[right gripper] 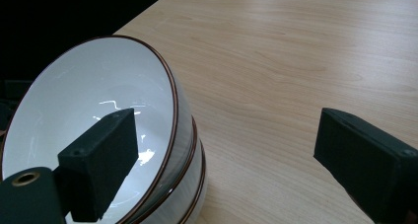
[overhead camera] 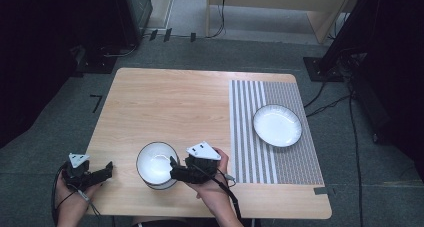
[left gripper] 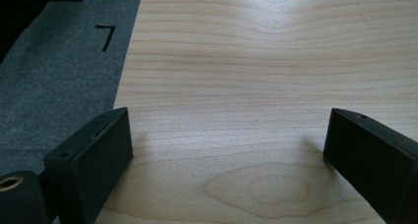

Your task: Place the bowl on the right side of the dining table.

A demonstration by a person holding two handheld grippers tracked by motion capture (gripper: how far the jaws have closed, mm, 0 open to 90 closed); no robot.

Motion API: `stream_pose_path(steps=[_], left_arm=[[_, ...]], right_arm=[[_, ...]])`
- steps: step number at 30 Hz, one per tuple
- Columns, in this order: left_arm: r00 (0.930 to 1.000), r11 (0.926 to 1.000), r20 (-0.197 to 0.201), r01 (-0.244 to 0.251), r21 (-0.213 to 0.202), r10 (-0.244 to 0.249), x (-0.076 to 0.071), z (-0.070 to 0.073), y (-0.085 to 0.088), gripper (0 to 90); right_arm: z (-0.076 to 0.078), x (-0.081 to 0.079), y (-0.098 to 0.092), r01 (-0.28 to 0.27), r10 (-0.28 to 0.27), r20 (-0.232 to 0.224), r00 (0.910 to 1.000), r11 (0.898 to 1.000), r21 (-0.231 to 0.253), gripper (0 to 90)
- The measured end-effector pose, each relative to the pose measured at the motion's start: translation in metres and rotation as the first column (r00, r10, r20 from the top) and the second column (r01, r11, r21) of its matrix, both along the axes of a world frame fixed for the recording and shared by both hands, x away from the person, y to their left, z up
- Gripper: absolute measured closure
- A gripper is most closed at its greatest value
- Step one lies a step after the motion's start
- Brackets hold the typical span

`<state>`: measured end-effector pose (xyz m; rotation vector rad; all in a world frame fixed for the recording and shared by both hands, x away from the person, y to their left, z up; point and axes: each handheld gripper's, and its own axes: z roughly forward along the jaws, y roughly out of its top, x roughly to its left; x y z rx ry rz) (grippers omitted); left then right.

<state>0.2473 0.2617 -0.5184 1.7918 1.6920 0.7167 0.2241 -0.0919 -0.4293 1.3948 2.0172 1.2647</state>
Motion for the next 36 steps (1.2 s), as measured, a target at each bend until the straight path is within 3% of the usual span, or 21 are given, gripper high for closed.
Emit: stream_pose_path(steps=[22, 28, 31, 36], left_arm=[[1.0, 1.0, 0.0, 0.0, -0.001, 0.0, 0.0, 0.0, 0.0, 4.2], [1.0, 1.0, 0.0, 0.0, 0.0, 0.0, 0.0, 0.0, 0.0, 4.2], [1.0, 1.0, 0.0, 0.0, 0.0, 0.0, 0.0, 0.0, 0.0, 4.2], [1.0, 1.0, 0.0, 0.0, 0.0, 0.0, 0.0, 0.0, 0.0, 4.2]], right_arm=[[-0.005, 0.003, 0.03, -0.04, 0.041, -0.013, 0.9991, 0.999, 0.026, 25.6], [-0.006, 0.005, 0.032, -0.034, 0.034, -0.019, 0.9992, 0.999, 0.04, 37.9], [-0.008, 0.005, 0.033, -0.045, 0.046, -0.027, 0.9986, 0.998, 0.047, 48.6], [-0.009, 0.007, 0.037, -0.036, 0.037, -0.036, 0.9987, 0.999, 0.03, 55.4]])
